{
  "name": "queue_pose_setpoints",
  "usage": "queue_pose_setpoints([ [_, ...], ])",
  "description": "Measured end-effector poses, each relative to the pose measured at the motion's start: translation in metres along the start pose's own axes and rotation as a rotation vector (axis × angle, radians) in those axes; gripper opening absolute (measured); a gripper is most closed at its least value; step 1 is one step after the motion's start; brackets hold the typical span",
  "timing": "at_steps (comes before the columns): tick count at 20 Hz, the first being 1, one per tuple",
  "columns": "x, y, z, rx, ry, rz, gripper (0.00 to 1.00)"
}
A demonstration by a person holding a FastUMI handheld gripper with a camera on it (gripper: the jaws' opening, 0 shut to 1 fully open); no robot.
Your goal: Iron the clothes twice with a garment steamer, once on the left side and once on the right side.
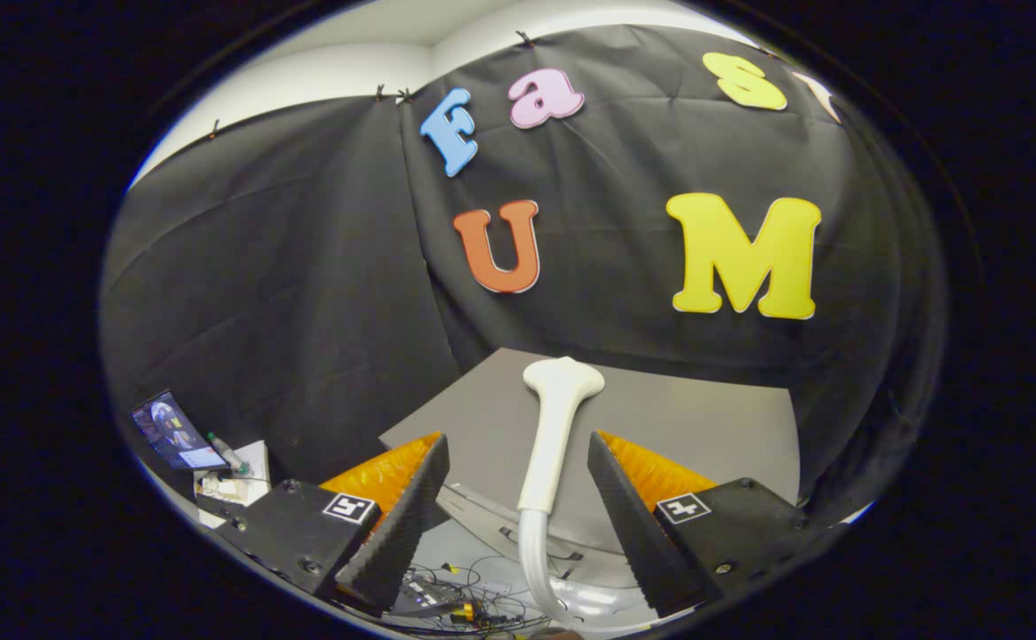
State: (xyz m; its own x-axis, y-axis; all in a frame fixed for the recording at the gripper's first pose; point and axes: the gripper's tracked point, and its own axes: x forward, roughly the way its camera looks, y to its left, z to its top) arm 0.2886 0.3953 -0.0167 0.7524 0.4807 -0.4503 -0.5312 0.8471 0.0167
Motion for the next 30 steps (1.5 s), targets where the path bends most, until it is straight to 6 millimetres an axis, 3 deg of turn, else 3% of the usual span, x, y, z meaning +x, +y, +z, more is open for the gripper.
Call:
queue_pose_setpoints([
  [3,0.056,-0.012,-0.001,-0.011,0.123,-0.03,0.98],
  [6,0.099,-0.023,-0.007,0.003,0.236,-0.041,0.97],
  [11,0.142,-0.034,-0.018,0.065,0.367,-0.055,0.94],
  [14,0.153,-0.035,-0.024,0.097,0.402,-0.066,0.88],
  [18,0.161,-0.041,-0.028,0.089,0.414,-0.123,0.76],
  [19,0.162,-0.04,-0.03,0.095,0.407,-0.125,0.68],
  [20,0.161,-0.035,-0.029,0.129,0.407,-0.111,0.68],
  [22,0.164,-0.033,-0.029,0.192,0.387,-0.093,0.49],
  [26,0.141,-0.035,-0.012,0.236,0.276,-0.07,0.38],
  [30,0.095,-0.034,0.018,0.234,0.11,-0.051,0.35],
])
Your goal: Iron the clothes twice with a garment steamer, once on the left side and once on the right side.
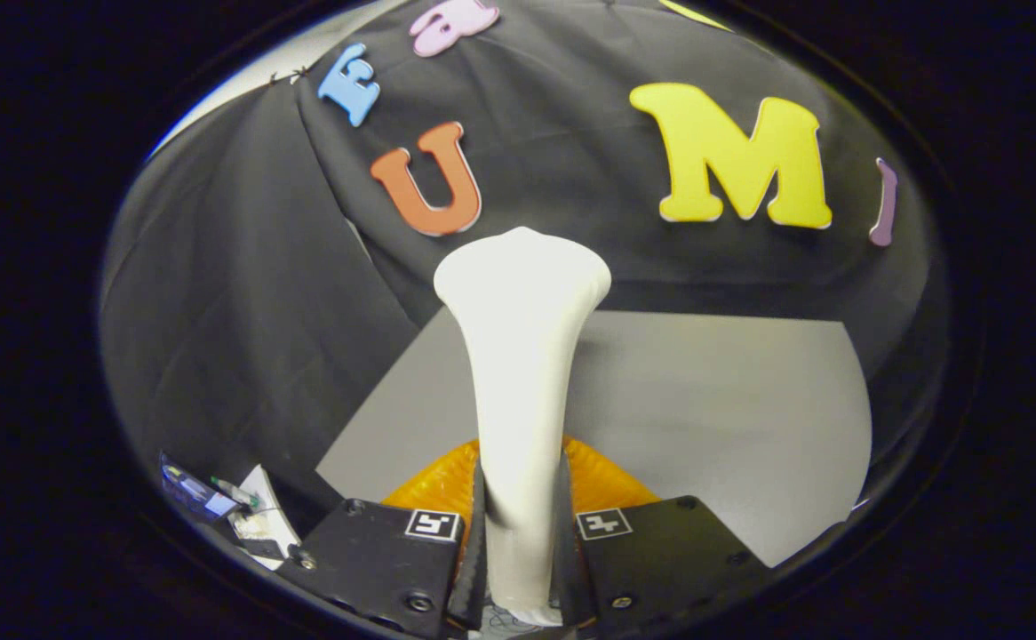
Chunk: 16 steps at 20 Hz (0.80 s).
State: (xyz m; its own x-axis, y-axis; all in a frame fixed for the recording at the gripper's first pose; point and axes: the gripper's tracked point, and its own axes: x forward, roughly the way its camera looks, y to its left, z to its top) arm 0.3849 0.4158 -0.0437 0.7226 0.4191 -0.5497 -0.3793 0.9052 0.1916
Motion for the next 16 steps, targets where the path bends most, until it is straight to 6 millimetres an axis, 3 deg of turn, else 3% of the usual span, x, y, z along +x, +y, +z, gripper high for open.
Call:
queue_pose_setpoints([
  [4,-0.065,-0.006,0.019,0.033,-0.147,0.02,0.34],
  [9,-0.153,-0.031,0.019,0.046,-0.312,-0.022,0.34],
  [12,-0.219,-0.061,0.017,0.05,-0.434,-0.104,0.34],
  [16,-0.308,-0.105,-0.008,0.078,-0.554,-0.251,0.34],
])
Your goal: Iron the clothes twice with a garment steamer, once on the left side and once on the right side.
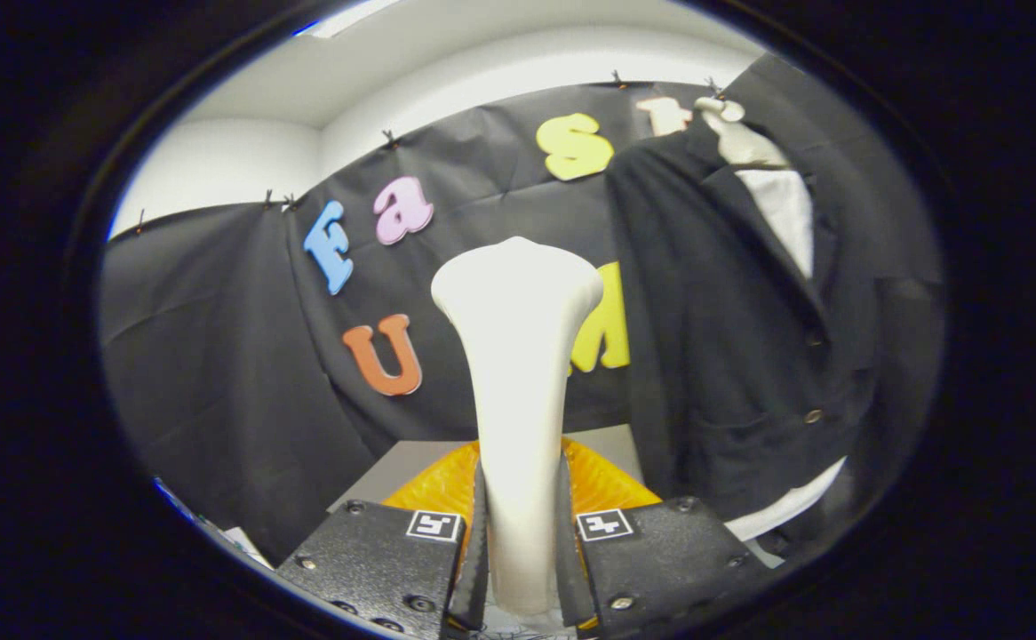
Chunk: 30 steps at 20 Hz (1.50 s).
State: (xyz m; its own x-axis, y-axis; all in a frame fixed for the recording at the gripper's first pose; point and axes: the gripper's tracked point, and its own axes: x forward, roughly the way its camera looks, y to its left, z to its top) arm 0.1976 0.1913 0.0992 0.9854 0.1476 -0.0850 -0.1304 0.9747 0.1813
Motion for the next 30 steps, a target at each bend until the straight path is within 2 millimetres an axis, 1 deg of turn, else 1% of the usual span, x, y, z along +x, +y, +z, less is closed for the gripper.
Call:
queue_pose_setpoints([
  [1,-0.016,-0.012,0.007,-0.007,-0.02,-0.037,0.34],
  [2,-0.026,-0.025,0.013,-0.013,-0.04,-0.072,0.34],
  [4,-0.047,-0.043,0.032,-0.02,-0.086,-0.13,0.34],
  [6,-0.066,-0.067,0.048,-0.035,-0.14,-0.181,0.34],
  [7,-0.081,-0.08,0.059,-0.048,-0.168,-0.206,0.34],
  [10,-0.1,-0.102,0.092,-0.058,-0.23,-0.255,0.34],
  [13,-0.107,-0.117,0.118,-0.065,-0.277,-0.255,0.34],
  [15,-0.103,-0.126,0.138,-0.089,-0.317,-0.256,0.34],
  [17,-0.094,-0.134,0.153,-0.104,-0.337,-0.25,0.34],
  [18,-0.089,-0.139,0.157,-0.115,-0.346,-0.246,0.34],
  [20,-0.074,-0.148,0.166,-0.123,-0.365,-0.241,0.34],
  [23,-0.046,-0.161,0.185,-0.107,-0.38,-0.231,0.34],
  [25,-0.036,-0.165,0.204,-0.123,-0.424,-0.228,0.34],
  [27,-0.031,-0.168,0.222,-0.162,-0.472,-0.241,0.34],
  [30,-0.021,-0.165,0.23,-0.175,-0.483,-0.224,0.34],
])
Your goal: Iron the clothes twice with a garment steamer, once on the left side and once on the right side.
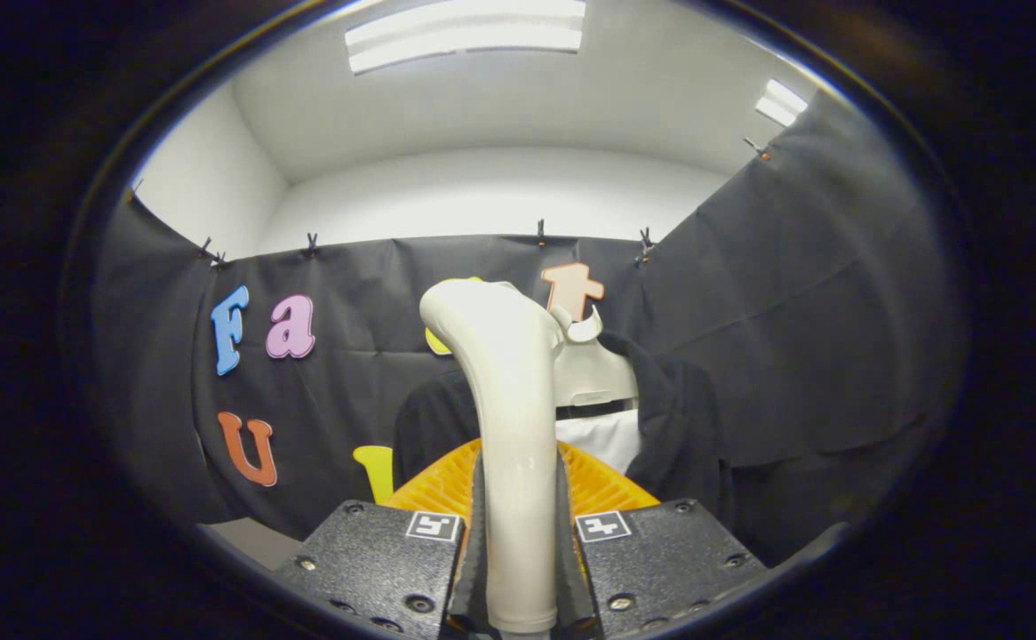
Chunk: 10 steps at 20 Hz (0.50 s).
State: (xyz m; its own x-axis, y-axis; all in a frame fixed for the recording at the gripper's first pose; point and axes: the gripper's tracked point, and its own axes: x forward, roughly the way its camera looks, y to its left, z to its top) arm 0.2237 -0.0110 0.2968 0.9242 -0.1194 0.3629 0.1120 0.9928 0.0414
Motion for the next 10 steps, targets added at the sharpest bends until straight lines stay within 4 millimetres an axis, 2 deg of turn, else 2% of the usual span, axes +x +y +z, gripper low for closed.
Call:
queue_pose_setpoints([
  [5,0.016,0.004,-0.019,-0.072,0.016,-0.003,0.34],
  [10,0.024,-0.002,-0.05,-0.13,0.067,-0.063,0.34],
])
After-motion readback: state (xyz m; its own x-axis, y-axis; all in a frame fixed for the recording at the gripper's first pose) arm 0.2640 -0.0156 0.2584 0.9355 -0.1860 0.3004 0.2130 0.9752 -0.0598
